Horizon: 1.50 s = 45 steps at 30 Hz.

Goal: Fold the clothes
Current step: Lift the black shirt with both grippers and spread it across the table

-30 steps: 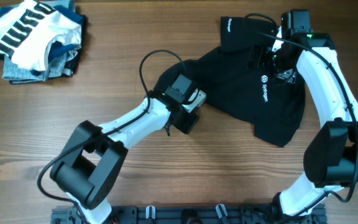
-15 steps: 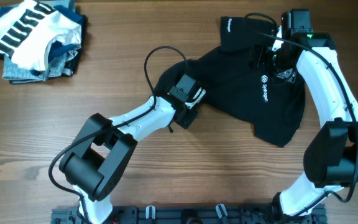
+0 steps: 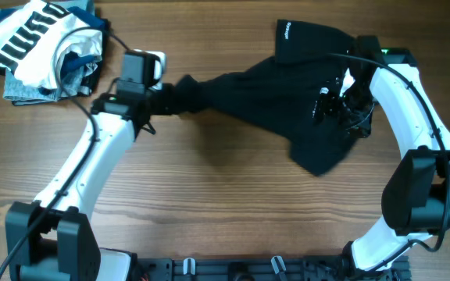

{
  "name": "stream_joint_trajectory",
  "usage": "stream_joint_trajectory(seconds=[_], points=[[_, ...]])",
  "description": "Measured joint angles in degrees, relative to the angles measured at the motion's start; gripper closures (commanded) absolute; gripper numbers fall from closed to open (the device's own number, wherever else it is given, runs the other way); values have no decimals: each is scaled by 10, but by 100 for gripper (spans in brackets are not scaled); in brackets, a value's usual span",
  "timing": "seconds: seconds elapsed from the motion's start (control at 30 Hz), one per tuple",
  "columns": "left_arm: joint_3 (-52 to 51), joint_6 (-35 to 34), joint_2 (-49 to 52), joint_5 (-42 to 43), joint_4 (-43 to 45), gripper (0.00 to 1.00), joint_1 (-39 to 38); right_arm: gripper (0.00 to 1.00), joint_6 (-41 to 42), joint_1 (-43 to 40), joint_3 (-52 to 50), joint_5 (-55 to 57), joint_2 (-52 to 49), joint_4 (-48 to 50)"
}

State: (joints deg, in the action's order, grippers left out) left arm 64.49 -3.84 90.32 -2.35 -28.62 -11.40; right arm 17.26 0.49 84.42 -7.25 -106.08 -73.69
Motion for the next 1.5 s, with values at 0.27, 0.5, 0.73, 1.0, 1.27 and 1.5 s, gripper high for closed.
stream_joint_trajectory(seconds=[0.27,0.5,0.73,1.0,1.27,1.5], points=[[0,0,-2,-2,57,96,78,28,-5,74,-30,-20,7,8],[0,-24,-2,-2,54,96,78,33,81,234,-188,-15,13,154],[0,-32,-2,-2,42,96,78,91,160,268,-273,5,37,271],[0,-38,-24,-2,26,96,78,96,171,249,-257,34,56,234],[12,-47,-286,1,37,96,78,96,59,57,117,90,269,99],[28,-47,-415,14,62,96,76,96,9,-36,372,92,283,-17]])
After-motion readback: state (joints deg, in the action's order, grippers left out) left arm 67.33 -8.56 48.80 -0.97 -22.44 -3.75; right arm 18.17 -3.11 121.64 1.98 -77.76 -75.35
